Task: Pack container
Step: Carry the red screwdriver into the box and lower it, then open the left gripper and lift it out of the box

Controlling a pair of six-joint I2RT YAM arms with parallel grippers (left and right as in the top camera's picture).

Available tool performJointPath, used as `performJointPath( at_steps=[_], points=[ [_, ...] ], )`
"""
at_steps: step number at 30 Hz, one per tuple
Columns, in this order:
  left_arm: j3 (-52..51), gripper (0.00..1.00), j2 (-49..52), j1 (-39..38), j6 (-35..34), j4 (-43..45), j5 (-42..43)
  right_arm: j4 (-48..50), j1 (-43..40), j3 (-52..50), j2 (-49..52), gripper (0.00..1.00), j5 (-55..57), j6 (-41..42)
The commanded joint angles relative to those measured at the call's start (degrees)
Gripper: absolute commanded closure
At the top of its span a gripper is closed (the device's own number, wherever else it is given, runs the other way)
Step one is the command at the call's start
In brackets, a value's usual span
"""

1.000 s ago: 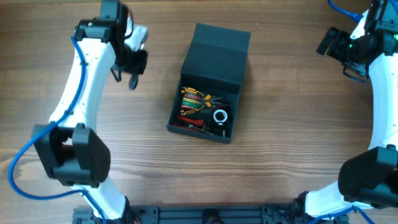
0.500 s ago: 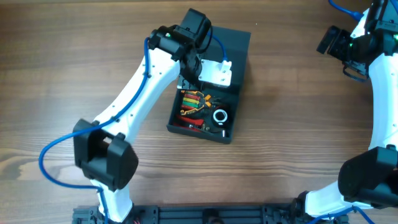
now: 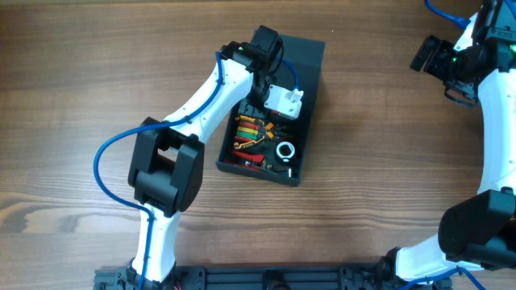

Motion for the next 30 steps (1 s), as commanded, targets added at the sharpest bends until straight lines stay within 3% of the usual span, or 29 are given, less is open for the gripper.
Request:
performJointPath(
  at_steps=[1,3,4,12,18,19,21,22,27,30],
  points=[
    [0.11,0.6,0.42,-0.09,-2.8,1.31,0.48,0.02,0.07,-0.55,-0.39,0.0,-0.85,0.87],
    [0.13,0.44,0.31,-0.2,-4.55,1.44,0.42,0.13,0.07,-0.55,-0.39,0.0,-0.87,0.87],
    [0.13,0.0,-0.15,-0.31,-4.72,1.38,-0.09,0.11,0.07,-0.55,-0.39,0.0,-0.87,0.87],
    [2.08,0.0,-8.87,-2.19,-19.17,2.43,-8.17,0.17,0.07,-0.55,-0.39,0.0,-0.9,1.07],
    [2.1,0.0,-19.45,0.37,-38.29,4.48,-8.15,1.18,0.07,-0.55,-0.39,0.03,-8.46,2.25],
    [2.1,0.0,-21.11,1.81,-43.17,5.05,-8.09,1.05,0.09,-0.59,-0.28,0.49,-10.67,2.21],
    [2.1,0.0,-23.08,4.66,-50.01,4.94,-7.72,1.29,0.11,-0.94,0.24,0.9,-13.35,3.85],
    [2.1,0.0,-23.65,5.68,-53.64,4.94,-6.99,1.73,0.39,-1.7,0.7,0.96,-13.38,5.73],
    [1.92,0.0,-22.73,9.11,-61.24,1.51,-6.67,4.42,3.06,-7.13,5.64,0.96,-15.85,8.41],
    [1.92,0.21,-19.19,14.16,-71.36,1.51,-7.04,7.54,5.84,-8.13,10.4,0.96,-23.39,8.5]
  ],
)
